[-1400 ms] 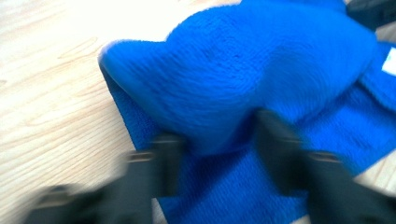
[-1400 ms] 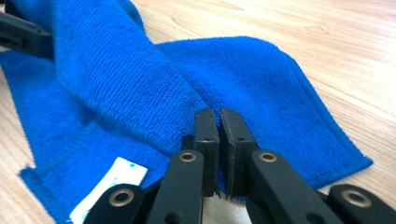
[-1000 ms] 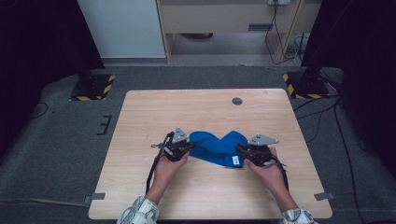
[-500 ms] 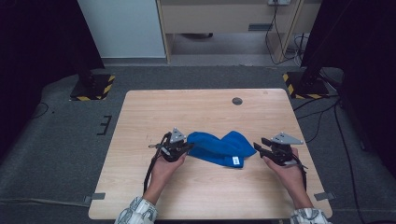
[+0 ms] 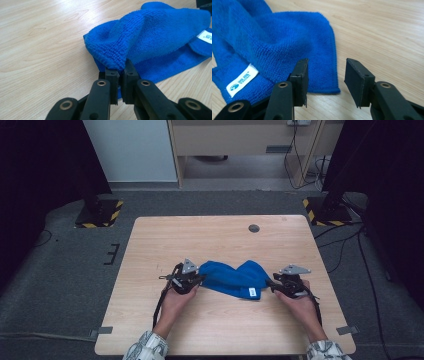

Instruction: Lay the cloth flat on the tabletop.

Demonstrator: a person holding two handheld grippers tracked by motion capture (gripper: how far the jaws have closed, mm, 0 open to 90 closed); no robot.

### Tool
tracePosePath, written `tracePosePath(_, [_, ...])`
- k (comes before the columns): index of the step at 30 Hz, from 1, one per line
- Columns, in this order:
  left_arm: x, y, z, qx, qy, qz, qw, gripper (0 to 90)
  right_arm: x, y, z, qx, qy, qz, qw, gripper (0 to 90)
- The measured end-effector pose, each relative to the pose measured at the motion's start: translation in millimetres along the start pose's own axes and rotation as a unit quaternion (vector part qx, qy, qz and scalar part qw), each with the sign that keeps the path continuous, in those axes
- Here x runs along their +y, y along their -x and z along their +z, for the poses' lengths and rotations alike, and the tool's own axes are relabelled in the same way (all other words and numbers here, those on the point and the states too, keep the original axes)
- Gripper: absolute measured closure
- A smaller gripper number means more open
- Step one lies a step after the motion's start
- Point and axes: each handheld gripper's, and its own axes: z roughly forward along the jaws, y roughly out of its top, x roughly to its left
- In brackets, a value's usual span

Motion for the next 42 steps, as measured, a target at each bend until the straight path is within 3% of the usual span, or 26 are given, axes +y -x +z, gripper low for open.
tracePosePath(7, [-5.1, -2.6, 4.3, 0.002, -0.012, 0.0, 0.9999, 85.5, 1.9, -3.9, 6.0, -0.008, 0.001, -0.005, 1.0, 51.2])
tracePosePath(15, [-8.8, -8.6, 6.6, 0.006, -0.019, -0.007, 0.9998, 85.6, -1.9, -7.2, 11.0, -0.009, -0.022, -0.011, 0.9996, 49.7])
tracePosePath(16, [-9.8, -9.0, 7.5, 0.006, -0.022, -0.007, 0.9997, 85.5, -2.3, -8.2, 10.2, -0.003, -0.022, -0.012, 0.9997, 57.7])
tracePosePath(19, [-11.9, -9.0, 11.2, 0.006, -0.021, -0.017, 0.9996, 85.5, -2.1, -10.4, 9.7, 0.004, -0.022, -0.016, 0.9996, 65.0])
tracePosePath(24, [-12.0, -7.9, 11.9, 0.005, -0.02, -0.016, 0.9997, 85.5, -1.7, -12.9, 9.8, 0.032, -0.024, -0.02, 0.999, 84.4])
tracePosePath(31, [-11.6, -7.8, 11.1, 0.005, -0.02, -0.014, 0.9997, 84.6, 0.1, -15.1, 6.2, 0.043, -0.029, -0.026, 0.9983, 87.3])
tracePosePath(34, [-11.7, -8.4, 11.3, 0.007, -0.019, -0.014, 0.9997, 83.2, 3.2, -15.9, -2.0, 0.042, -0.016, -0.025, 0.9987, 87.4])
tracePosePath(36, [-11.8, -9.2, 11.2, 0.012, -0.018, -0.016, 0.9996, 79.9, 5.1, -17.0, -8.2, 0.043, -0.006, -0.024, 0.9988, 87.4])
tracePosePath(42, [-12.2, -13.4, 5.3, 0.034, -0.004, -0.032, 0.9989, 54.5, 6.5, -18.7, -13.2, 0.039, -0.002, -0.025, 0.9989, 87.3])
